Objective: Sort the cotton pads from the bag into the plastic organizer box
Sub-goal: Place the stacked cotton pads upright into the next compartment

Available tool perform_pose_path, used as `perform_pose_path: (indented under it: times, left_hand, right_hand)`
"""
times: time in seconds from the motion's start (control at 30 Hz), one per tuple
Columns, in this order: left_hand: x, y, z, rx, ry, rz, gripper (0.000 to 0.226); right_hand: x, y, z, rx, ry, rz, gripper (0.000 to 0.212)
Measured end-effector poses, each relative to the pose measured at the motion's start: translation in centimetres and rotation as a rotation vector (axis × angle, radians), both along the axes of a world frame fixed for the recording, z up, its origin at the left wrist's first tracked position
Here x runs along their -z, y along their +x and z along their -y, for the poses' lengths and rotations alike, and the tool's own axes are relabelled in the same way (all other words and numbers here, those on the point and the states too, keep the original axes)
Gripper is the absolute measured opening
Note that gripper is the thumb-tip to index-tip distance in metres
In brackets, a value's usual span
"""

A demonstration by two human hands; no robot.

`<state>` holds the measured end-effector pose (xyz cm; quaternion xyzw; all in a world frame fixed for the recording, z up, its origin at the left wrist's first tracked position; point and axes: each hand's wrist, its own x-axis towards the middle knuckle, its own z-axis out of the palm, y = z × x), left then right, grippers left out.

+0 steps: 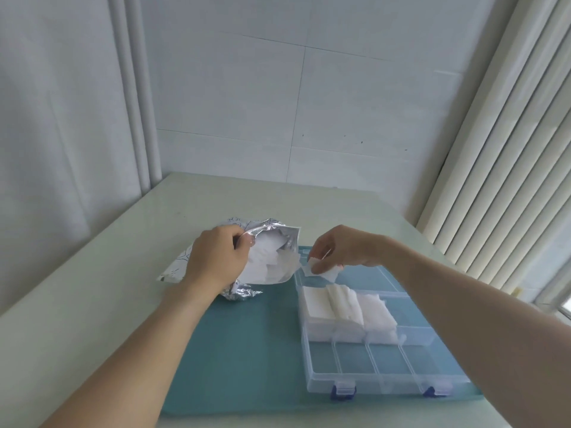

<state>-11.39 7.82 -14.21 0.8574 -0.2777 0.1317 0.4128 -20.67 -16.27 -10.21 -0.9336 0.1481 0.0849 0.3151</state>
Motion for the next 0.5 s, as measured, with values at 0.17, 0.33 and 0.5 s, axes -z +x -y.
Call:
perform_pose_path:
  times: [0.17,0.33,0.5]
  left_hand:
    - [0.1,0.2,-0.2,-0.02,-0.014,-0.011,0.034]
    - [0.3,0.3,-0.1,-0.002,-0.066,-0.056,0.031]
    - [0.3,0.4,-0.2,-0.05,-0.075,-0.046,0.031]
  right_hand:
    - [0.0,1.1,-0.5,0.002,-0.233,-0.176,0.046]
    - [-0.4,0.5,-0.8,-0.047,-0.317,-0.272,0.037]
    - [-1.2,0.3,-1.8,-0.06,-0.278,0.078,0.029]
